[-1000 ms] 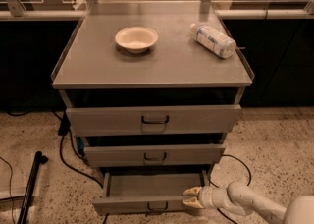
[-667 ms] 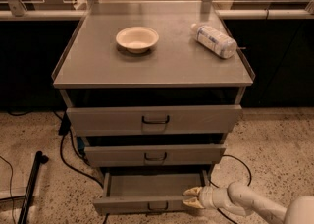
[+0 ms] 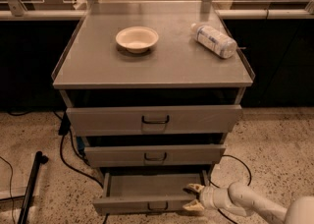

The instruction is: Open bottom drawer

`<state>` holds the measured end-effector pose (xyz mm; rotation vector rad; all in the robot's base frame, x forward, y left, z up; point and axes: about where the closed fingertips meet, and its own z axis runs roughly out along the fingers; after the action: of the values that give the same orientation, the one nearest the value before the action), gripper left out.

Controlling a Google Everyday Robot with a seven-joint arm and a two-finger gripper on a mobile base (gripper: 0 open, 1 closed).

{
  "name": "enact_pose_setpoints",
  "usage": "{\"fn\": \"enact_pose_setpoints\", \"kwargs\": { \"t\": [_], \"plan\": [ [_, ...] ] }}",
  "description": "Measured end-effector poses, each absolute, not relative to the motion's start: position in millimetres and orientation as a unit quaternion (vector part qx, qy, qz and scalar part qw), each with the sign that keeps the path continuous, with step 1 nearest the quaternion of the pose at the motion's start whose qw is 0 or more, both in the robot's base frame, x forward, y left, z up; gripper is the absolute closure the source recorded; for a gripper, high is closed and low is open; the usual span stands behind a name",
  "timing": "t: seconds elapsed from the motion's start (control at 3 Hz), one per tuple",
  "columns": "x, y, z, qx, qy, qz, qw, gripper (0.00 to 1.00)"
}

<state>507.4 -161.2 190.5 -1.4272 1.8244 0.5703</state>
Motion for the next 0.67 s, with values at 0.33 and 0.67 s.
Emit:
{"fn": "enact_pose_setpoints", "kwargs": {
  "t": [0.33, 0.67],
  "plan": [
    [507.3, -161.1, 190.4, -0.556, 0.711, 0.222, 0.369, 0.61],
    [496.4, -172.0, 188.1, -0.547, 0.715, 0.225, 0.373, 0.84]
  ]
}}
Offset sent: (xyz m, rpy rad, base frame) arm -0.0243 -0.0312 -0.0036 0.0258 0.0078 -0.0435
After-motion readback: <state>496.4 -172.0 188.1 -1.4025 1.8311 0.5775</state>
